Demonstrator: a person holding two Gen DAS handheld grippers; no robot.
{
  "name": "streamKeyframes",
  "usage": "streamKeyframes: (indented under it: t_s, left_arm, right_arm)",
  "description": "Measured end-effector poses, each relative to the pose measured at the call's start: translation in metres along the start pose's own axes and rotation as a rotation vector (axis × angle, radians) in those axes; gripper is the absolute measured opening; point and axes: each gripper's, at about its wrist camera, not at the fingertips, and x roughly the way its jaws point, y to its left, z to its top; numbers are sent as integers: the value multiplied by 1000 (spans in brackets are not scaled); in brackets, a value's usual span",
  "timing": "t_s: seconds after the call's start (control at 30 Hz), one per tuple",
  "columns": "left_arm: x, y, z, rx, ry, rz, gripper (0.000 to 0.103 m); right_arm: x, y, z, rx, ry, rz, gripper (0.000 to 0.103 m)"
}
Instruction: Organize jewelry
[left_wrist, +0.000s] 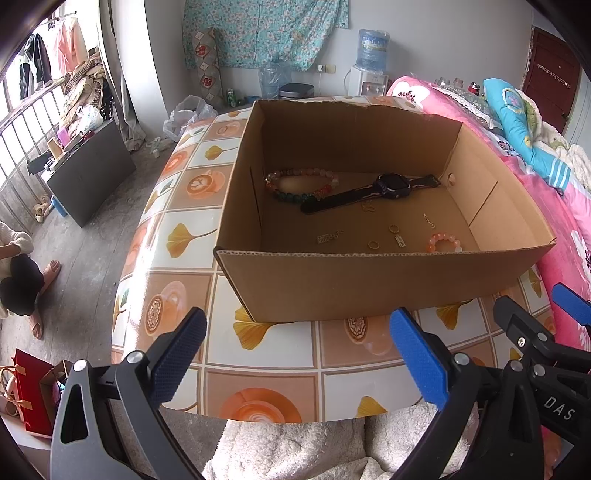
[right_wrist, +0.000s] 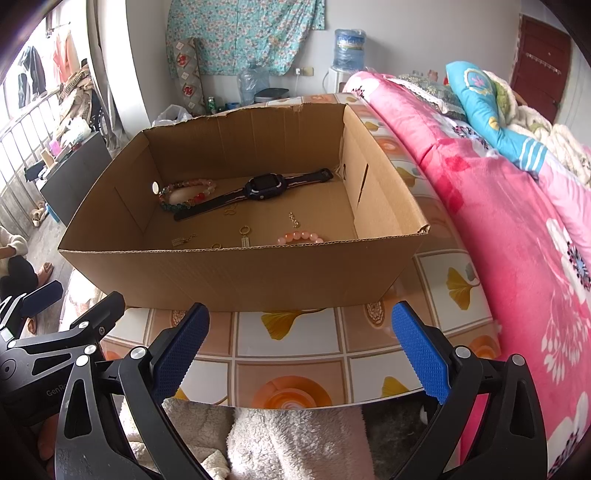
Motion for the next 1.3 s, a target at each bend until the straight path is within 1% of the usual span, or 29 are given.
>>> streamKeyframes:
  t_s: [1.3]
  left_arm:
    - [2, 1, -2, -1, 7, 3, 97]
  right_arm:
    - [4, 2, 3, 3, 0, -2, 95]
